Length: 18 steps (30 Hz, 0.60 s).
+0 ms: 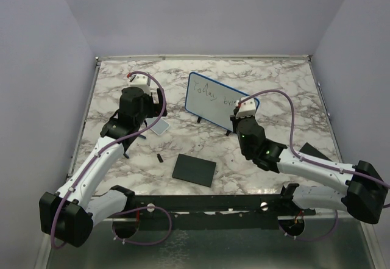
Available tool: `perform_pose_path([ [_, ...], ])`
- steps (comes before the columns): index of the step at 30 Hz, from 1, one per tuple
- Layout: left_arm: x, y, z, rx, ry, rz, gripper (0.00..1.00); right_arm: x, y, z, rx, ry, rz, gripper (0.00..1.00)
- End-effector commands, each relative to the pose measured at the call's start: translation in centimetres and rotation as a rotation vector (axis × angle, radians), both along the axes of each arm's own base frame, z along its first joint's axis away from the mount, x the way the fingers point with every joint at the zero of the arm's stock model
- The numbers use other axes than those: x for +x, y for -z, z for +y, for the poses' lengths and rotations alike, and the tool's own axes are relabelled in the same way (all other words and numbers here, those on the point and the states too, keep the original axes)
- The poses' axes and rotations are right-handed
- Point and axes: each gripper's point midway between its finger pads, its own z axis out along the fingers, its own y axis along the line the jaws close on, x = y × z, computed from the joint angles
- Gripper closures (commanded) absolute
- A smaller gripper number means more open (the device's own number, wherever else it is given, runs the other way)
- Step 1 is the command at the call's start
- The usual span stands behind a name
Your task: Write a sentence on the whiteboard
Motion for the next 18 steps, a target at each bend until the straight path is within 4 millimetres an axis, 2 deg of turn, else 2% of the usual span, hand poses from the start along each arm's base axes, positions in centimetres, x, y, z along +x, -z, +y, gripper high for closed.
perform_pose_path([
  [1,-0.2,0.1,-0.6,-0.011,0.028,-0.005,0.01,0.1,0.9,-0.4,-0.02,0.035,0.005,1.0],
  [18,-0.2,0.0,-0.7,-0.013,0.031,-0.006,0.01,-0.5,2.8,-0.6,-0.001,0.042,0.059,1.0],
])
